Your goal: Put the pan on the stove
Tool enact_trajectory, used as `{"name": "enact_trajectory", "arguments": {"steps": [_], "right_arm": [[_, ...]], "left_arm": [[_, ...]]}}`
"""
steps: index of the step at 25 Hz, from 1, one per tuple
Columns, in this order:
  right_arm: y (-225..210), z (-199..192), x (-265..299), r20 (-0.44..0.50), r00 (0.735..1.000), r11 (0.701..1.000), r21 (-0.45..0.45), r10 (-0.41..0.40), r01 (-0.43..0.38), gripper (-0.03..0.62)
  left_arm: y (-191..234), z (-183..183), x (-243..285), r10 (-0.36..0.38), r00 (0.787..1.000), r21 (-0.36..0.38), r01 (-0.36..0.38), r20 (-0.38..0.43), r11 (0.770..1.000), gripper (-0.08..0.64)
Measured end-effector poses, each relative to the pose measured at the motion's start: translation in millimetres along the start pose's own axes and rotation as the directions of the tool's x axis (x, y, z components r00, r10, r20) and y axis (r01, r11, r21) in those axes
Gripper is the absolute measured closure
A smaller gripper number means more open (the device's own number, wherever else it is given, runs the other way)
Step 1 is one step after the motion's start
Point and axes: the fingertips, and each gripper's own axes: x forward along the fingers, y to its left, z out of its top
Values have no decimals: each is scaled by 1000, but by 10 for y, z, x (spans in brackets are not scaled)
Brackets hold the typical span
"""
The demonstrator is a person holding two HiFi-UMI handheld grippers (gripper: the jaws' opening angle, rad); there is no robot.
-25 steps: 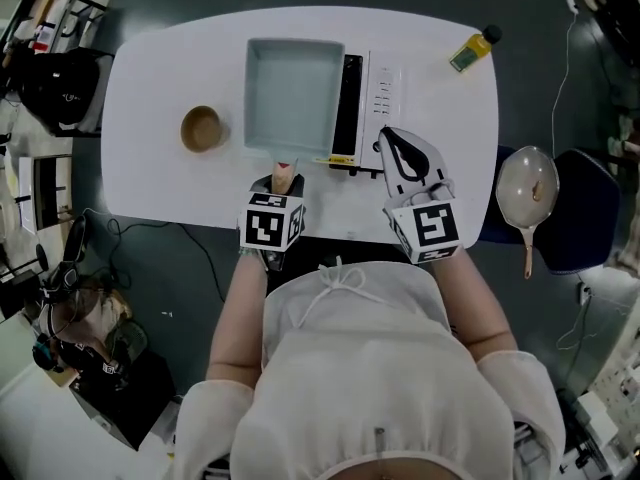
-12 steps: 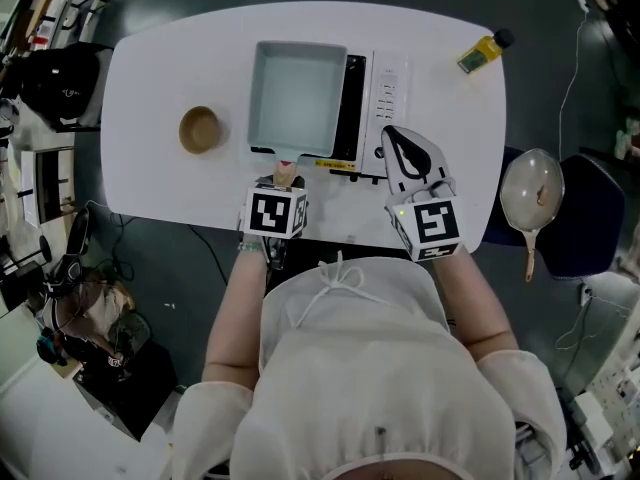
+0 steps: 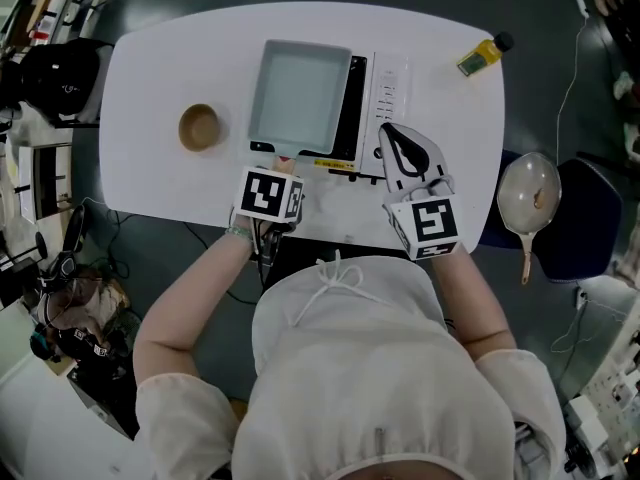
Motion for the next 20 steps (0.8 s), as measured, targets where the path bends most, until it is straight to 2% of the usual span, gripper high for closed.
{"name": "enact_trajectory", "arguments": {"steps": [4, 6, 10, 12, 15, 20], "right_arm": [[30, -9, -38, 4, 1000, 1000, -3, 7, -7, 586], [36, -21, -74, 0, 1000, 1000, -4, 6, -6, 586], [47, -30, -140, -6, 1000, 1000, -9, -4, 4, 586], [60, -42, -170, -12, 1000, 1000, -9, -14, 14, 586], [130, -55, -212, -19, 999, 1000, -11, -25, 25, 586], [264, -36, -280, -24, 997, 997, -30, -72, 72, 586]], "left_arm": [[-111, -19, 4, -73, 997, -59, 72, -12, 996, 488], [-180, -30, 2, -114, 993, -52, 113, -10, 992, 470], [-258, 0, -36, -157, 987, -32, 157, 16, 987, 378], [-262, 48, -61, -167, 985, -27, 168, 45, 985, 344], [-234, 101, -113, -159, 983, -3, 160, 92, 987, 254], [-204, 135, -288, -175, 974, 30, 173, 144, 984, 225]]}}
